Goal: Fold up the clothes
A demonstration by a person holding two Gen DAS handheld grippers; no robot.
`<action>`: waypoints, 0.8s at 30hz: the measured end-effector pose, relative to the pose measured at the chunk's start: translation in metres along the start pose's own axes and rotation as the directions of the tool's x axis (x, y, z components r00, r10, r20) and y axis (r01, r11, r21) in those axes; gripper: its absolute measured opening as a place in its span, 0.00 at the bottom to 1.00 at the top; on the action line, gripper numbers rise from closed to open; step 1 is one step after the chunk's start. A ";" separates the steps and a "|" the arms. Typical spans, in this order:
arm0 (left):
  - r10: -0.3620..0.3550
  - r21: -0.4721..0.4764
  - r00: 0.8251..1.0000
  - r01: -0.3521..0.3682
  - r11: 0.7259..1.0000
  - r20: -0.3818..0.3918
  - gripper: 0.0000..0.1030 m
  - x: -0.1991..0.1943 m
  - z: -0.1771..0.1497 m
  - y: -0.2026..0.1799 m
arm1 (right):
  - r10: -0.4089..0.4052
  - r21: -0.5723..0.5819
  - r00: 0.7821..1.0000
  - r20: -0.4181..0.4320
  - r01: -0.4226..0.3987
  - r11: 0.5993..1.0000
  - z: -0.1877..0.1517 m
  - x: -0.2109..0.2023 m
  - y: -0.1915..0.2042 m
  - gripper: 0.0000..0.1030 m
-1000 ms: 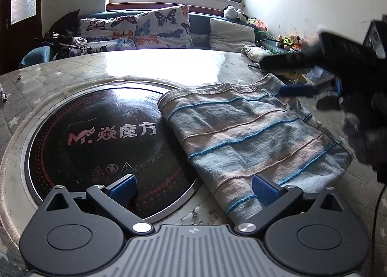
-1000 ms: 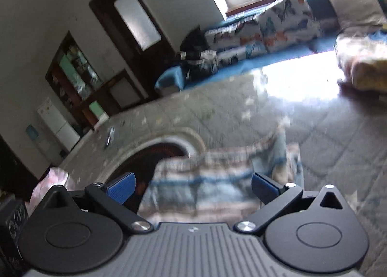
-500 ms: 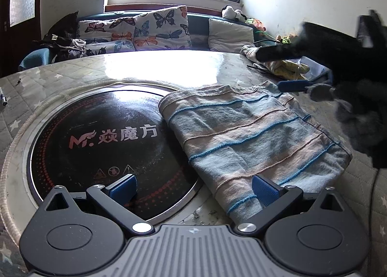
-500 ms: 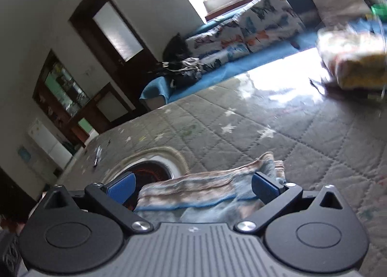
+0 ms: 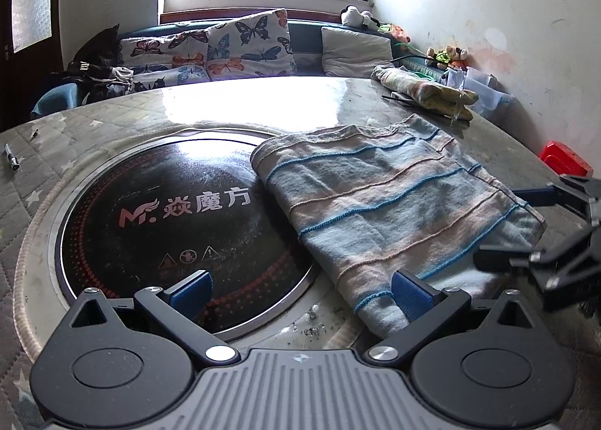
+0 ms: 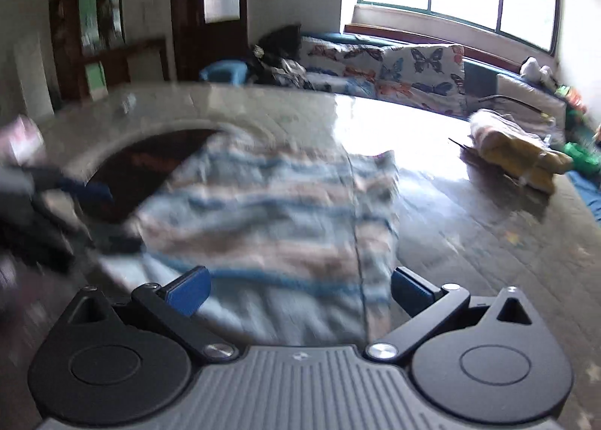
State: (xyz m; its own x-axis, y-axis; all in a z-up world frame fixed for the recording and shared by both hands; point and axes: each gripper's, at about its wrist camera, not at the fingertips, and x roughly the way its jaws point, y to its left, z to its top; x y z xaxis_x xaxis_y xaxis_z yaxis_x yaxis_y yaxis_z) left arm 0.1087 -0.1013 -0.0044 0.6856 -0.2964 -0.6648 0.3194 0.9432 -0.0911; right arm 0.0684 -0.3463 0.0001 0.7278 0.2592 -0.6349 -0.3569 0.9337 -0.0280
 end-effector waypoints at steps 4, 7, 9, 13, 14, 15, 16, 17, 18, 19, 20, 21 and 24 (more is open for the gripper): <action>0.008 0.008 1.000 -0.008 1.000 0.005 1.00 -0.005 -0.001 -0.002 | -0.020 0.008 0.999 0.027 0.020 1.000 -0.006 -0.011 0.001 1.00; 0.014 0.005 1.000 -0.014 1.000 -0.001 1.00 -0.005 -0.001 -0.002 | -0.004 0.048 1.000 0.016 0.004 0.999 -0.010 -0.010 -0.004 1.00; 0.015 0.002 1.000 -0.015 1.000 0.001 1.00 -0.007 -0.001 -0.003 | 0.006 0.081 1.000 -0.007 -0.005 0.997 -0.014 -0.005 -0.008 1.00; 0.015 -0.002 1.000 -0.015 1.000 0.015 1.00 -0.011 0.003 -0.002 | 0.045 0.155 0.999 0.000 -0.044 0.987 -0.016 -0.008 -0.020 1.00; 0.012 -0.009 1.000 -0.012 1.000 0.016 1.00 -0.011 0.005 -0.002 | 0.045 0.160 0.999 0.005 -0.046 0.986 -0.015 -0.009 -0.022 1.00; 0.004 -0.019 1.000 -0.004 1.000 0.018 0.99 -0.010 0.007 -0.002 | 0.048 0.168 0.999 0.010 -0.049 0.985 -0.013 -0.010 -0.025 0.99; -0.003 -0.028 1.000 0.004 1.000 0.021 0.99 -0.010 0.009 -0.001 | 0.057 0.182 0.998 0.014 -0.058 0.982 -0.010 -0.009 -0.030 0.99; -0.011 -0.039 1.000 0.012 0.999 0.023 0.98 -0.009 0.011 -0.001 | 0.066 0.200 0.998 0.012 -0.067 0.977 -0.007 -0.007 -0.035 0.97; -0.020 -0.051 1.000 0.022 0.998 0.024 0.96 -0.008 0.013 -0.001 | 0.074 0.225 0.997 0.007 -0.074 0.971 -0.005 -0.004 -0.040 0.94; -0.026 -0.060 0.999 0.027 0.998 0.023 0.94 -0.006 0.015 -0.001 | 0.084 0.253 0.997 0.002 -0.081 0.964 -0.003 0.000 -0.046 0.94; -0.027 -0.065 0.999 0.028 0.997 0.019 0.91 -0.004 0.017 -0.002 | 0.093 0.281 0.996 -0.004 -0.088 0.956 -0.001 0.004 -0.052 0.89; -0.028 -0.070 0.999 0.029 0.997 0.016 0.89 -0.002 0.019 -0.002 | 0.105 0.311 0.994 -0.008 -0.097 0.946 0.001 0.008 -0.058 0.86; -0.041 -0.081 0.999 0.042 0.996 0.009 0.86 0.004 0.023 -0.003 | 0.141 0.383 0.990 0.003 -0.132 0.915 0.004 0.016 -0.069 0.80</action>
State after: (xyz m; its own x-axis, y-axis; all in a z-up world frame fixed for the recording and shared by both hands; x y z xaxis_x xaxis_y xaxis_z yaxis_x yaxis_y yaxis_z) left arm 0.1256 -0.1083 0.0103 0.6781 -0.3364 -0.6535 0.2935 0.9391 -0.1788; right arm 0.1065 -0.4059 -0.0051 0.6718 0.3892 -0.6302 -0.1982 0.9143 0.3533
